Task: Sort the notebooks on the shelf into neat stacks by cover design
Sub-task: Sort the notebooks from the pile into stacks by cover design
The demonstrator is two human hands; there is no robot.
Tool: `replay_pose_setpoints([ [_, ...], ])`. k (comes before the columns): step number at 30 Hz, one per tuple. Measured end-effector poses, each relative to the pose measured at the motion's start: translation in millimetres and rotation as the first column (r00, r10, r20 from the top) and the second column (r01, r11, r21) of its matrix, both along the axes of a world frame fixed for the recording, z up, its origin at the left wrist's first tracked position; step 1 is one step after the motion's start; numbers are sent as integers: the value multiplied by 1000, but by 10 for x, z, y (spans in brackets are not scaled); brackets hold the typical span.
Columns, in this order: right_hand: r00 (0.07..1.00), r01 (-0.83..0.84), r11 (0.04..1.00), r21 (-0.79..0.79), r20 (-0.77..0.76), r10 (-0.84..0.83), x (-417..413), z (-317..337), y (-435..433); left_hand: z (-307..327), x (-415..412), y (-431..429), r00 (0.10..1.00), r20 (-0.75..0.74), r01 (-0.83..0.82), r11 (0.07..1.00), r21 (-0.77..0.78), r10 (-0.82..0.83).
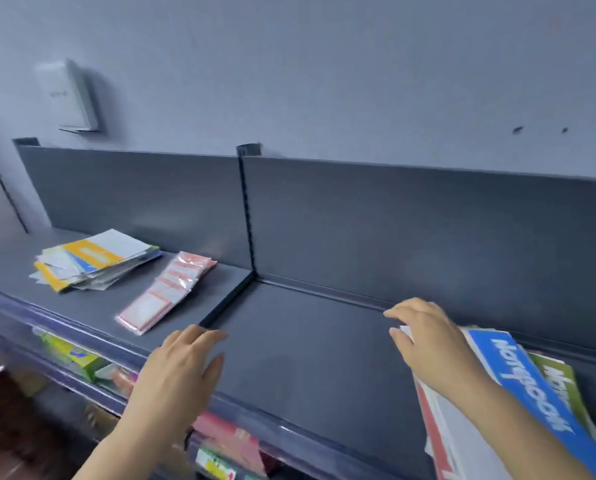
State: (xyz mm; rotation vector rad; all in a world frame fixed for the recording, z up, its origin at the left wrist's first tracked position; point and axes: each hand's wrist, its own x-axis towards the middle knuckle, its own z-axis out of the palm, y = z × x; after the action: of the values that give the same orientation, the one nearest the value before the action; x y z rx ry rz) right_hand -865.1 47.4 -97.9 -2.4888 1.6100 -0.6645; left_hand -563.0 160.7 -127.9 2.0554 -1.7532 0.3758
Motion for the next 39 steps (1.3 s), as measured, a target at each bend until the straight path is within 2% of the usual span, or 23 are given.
replay_pose_setpoints([
  [7,967,-248,968,41,-50,250,2289,37,239,152,1773,756,980,28,-198,980,35,197],
  [15,909,-378,921,90,-152,388,3842,58,124,38,2950,1015,948,-61,-309,949,60,313],
  [23,840,-458,879,135,-258,477,5103,-13,-572,-180,3718,541,932,-87,-344,933,101,353],
  [31,807,-484,838,254,-241,539,6277,-116,-1497,-128,4414,-284,902,-197,-370,923,105,384],
  [34,752,-532,777,338,-232,616,6541,-192,-1577,-196,4616,-500,891,-226,-373,919,128,393],
  [36,693,-556,746,366,-291,659,6675,-301,-1526,-257,4745,-606,889,-228,-368,916,162,398],
  [39,658,-568,775,276,-414,629,6808,-384,-1476,-328,4972,-760,890,-244,-346,919,190,386],
])
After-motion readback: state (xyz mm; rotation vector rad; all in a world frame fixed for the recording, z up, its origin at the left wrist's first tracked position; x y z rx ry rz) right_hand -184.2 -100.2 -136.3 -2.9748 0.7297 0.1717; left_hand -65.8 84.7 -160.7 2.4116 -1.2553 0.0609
